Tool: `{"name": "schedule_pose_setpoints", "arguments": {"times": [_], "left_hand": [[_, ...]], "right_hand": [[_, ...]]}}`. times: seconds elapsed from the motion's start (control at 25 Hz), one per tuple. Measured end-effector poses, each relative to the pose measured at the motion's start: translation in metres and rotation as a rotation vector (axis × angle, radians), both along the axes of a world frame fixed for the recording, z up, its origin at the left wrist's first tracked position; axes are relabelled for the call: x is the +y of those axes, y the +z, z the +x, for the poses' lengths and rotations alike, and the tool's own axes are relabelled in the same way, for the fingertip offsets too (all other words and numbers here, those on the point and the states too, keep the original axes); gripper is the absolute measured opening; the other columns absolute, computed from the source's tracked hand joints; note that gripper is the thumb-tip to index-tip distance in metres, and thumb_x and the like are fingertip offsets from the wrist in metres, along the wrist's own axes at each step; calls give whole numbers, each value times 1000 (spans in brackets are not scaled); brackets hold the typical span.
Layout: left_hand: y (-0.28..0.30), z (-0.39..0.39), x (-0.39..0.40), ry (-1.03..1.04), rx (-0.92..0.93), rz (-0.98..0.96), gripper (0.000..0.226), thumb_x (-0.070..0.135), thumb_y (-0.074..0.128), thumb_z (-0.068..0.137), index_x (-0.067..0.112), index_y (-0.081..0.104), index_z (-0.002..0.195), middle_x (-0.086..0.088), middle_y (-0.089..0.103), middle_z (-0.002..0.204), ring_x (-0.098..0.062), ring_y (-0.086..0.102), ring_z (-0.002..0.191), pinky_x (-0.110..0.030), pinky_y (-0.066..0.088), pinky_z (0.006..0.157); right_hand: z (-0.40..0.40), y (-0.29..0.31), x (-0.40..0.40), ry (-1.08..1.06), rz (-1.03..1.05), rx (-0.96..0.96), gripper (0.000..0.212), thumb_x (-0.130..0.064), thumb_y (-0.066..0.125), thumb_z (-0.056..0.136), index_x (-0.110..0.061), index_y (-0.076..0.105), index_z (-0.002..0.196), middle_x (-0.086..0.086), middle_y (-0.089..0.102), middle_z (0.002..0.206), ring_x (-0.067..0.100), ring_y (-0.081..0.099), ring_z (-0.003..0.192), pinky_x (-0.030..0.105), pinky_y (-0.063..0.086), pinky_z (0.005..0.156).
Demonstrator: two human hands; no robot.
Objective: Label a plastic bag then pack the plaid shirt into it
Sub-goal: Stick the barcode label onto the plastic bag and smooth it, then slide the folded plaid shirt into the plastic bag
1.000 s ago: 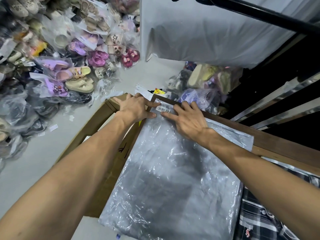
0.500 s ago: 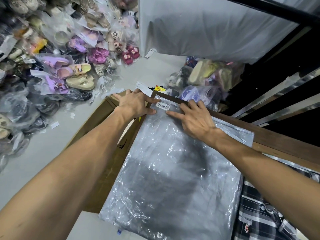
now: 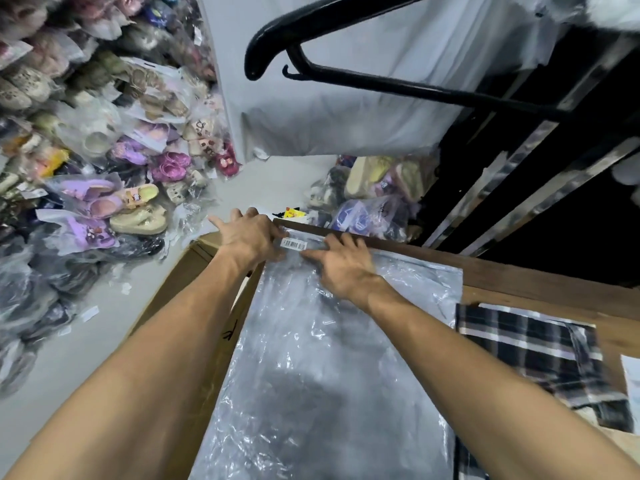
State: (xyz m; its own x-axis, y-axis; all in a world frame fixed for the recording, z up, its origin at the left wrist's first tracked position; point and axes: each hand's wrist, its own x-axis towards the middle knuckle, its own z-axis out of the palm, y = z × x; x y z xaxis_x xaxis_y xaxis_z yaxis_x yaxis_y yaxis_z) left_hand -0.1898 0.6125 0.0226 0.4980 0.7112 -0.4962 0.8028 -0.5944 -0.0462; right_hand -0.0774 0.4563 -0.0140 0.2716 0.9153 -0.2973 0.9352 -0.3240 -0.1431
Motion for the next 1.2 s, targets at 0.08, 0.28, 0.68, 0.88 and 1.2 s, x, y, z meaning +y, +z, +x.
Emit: {"name": "schedule_pose_setpoints", "arguments": {"times": [0.08,0.28,0.68,0.88,1.2], "left_hand": [[3,2,-7,1,12,23,46,76,72,66,55,67,107,3,50,111,-30,40,128,-73,15,112],[-1,3,-54,166,-242,7,44,51,63,84,33,65,124,-6,56,127,-33,46,125,-55,34,108],[-10,-1,-199,-7,-289,-289,53,45,61,72,41,58,125,-5,50,125,-33,51,119,-44,47,99],[-14,2,-227,-99,-155,-210,78,69,65,68,45,38,137,-3,33,137,-30,32,127,-48,40,95],[-9,25,-250,-60,-189,-164,70,64,60,77,36,44,139,-7,40,138,-33,37,129,-48,38,104]], "right_hand": [[-1,2,-3,-75,-27,155,59,-26,54,94,-51,43,146,5,47,143,31,38,130,46,33,110],[3,11,-41,-485,267,883,56,-8,50,94,-35,57,141,-3,64,132,6,64,93,17,52,80],[-5,18,-171,-512,79,296,45,-29,63,90,-29,61,134,1,53,132,25,47,125,34,39,109],[-11,3,-200,-494,61,186,55,-38,64,85,-31,52,138,-4,43,141,25,37,131,34,35,109],[24,13,-239,-553,282,503,45,-30,47,104,-25,47,148,-4,49,148,22,40,139,32,27,118]]}}
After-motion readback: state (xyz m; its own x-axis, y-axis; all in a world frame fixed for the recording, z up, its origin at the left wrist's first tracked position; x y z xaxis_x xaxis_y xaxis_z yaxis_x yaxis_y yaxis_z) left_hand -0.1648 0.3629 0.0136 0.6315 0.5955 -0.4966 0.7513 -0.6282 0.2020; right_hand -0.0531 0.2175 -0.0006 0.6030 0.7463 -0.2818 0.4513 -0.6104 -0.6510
